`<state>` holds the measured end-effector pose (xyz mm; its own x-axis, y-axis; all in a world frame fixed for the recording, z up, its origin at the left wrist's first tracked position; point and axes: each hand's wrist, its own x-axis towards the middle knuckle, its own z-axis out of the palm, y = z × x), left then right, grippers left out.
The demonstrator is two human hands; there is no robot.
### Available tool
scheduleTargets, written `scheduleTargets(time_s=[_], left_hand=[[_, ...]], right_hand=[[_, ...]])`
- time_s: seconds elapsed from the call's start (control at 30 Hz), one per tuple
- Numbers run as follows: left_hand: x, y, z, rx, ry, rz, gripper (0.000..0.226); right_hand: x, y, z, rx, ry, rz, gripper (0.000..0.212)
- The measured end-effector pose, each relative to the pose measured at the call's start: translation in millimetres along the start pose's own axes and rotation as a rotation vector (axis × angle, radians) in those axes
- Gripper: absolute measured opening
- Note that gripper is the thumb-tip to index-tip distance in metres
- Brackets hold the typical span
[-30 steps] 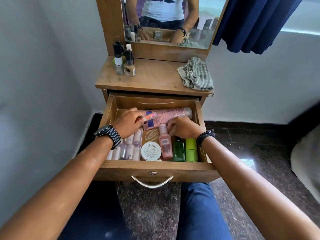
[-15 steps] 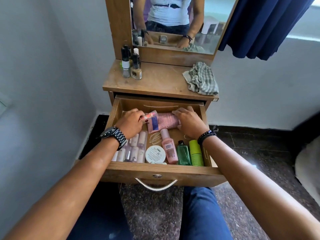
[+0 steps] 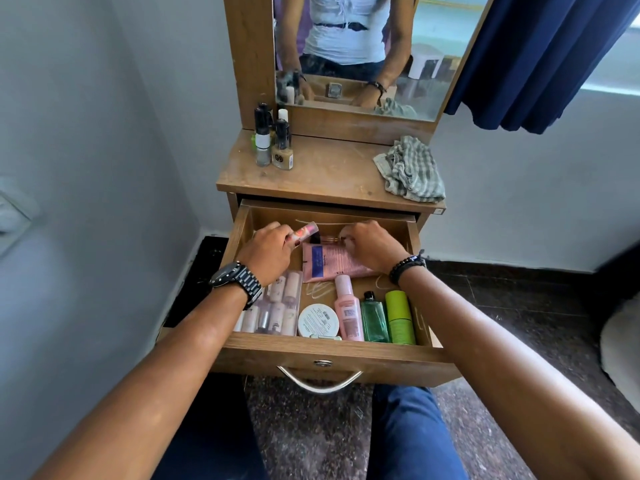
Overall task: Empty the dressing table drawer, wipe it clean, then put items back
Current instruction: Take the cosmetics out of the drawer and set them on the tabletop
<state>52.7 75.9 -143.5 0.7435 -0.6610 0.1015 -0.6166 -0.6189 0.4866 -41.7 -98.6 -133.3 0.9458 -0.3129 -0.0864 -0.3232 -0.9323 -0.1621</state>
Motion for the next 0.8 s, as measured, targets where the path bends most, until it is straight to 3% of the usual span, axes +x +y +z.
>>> scheduleTargets(time_s=[0.2, 0.57, 0.8], left_hand=[[0.7, -3.9, -0.4, 0.02, 0.048, -0.04, 0.023], [0.5, -6.5, -1.6, 0.027, 0.076, -0.053, 0.024], [-2.6, -5.0, -5.6, 0.049, 0.116, -0.03, 0.023]], right_hand=[[15.8, -18.4, 15.8, 0.001, 0.098, 0.059, 0.024], [20.3, -46.4, 10.0, -0.262, 0.118, 0.116, 0.029], [12.8, -35.5, 6.0, -0.123, 0.081, 0.085, 0.023]])
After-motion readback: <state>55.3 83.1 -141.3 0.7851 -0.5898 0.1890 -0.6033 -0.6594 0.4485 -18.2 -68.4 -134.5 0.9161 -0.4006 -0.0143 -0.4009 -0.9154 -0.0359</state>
